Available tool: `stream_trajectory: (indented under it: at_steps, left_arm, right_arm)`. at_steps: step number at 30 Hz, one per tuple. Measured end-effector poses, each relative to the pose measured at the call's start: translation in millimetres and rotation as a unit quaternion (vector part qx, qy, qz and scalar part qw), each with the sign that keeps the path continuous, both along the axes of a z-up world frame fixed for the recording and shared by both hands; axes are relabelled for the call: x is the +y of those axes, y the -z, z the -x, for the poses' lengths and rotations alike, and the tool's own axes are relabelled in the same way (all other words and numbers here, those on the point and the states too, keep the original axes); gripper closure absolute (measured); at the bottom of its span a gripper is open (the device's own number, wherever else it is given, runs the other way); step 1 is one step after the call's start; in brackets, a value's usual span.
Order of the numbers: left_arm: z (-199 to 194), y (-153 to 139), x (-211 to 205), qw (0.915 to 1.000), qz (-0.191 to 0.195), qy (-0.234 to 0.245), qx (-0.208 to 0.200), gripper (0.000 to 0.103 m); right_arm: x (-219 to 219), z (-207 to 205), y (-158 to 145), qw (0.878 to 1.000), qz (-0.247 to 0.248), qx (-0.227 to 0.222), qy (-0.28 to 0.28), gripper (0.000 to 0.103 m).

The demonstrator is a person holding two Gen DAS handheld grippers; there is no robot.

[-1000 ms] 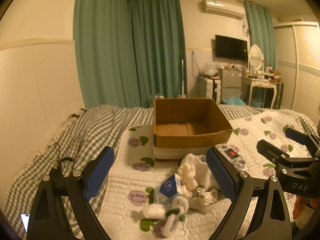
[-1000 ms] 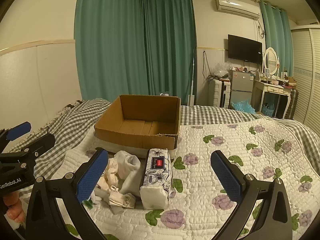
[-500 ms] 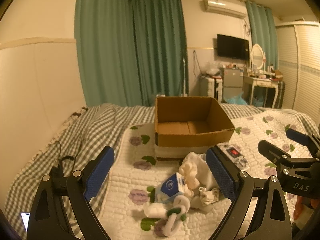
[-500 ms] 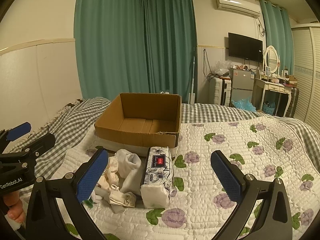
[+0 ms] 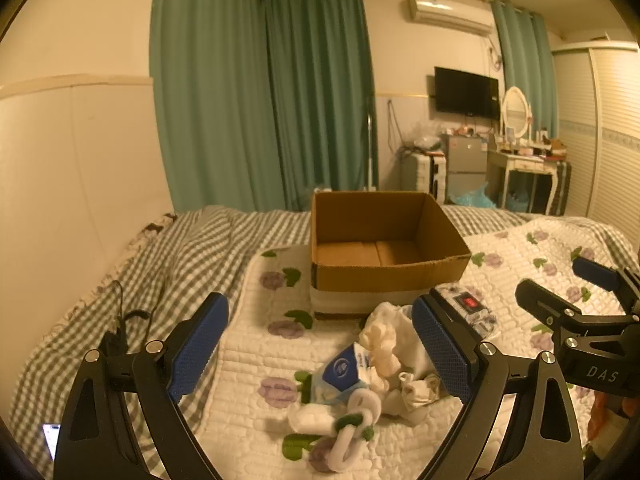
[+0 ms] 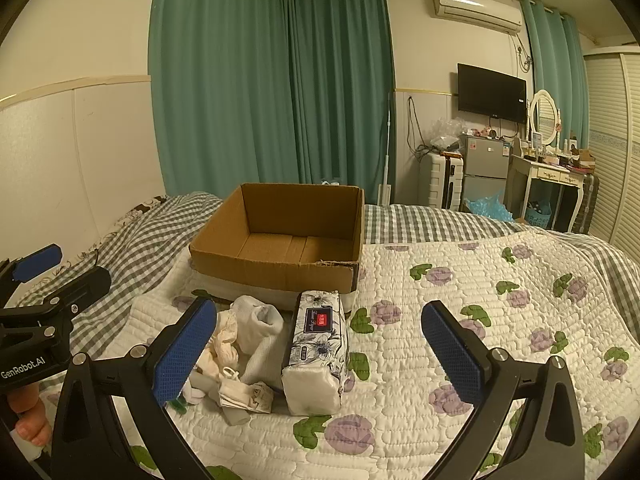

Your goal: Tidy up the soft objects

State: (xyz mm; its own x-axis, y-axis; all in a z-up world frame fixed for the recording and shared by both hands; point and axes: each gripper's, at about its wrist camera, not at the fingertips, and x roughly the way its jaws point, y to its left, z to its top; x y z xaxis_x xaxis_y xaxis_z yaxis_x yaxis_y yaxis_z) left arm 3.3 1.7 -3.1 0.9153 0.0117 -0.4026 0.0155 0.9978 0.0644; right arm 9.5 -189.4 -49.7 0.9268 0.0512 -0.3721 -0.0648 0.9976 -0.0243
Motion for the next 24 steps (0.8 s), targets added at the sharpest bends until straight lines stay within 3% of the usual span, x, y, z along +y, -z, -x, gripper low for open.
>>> stream_trajectory:
  at_steps: [24]
  left_arm:
    - [2.6,6.2,1.9,1.0,-0.001,-0.002,0.001,0.008]
  right_arm:
    - [2.7,-0.7,2.6,1.0,0.002,0.004,-0.003,0.0]
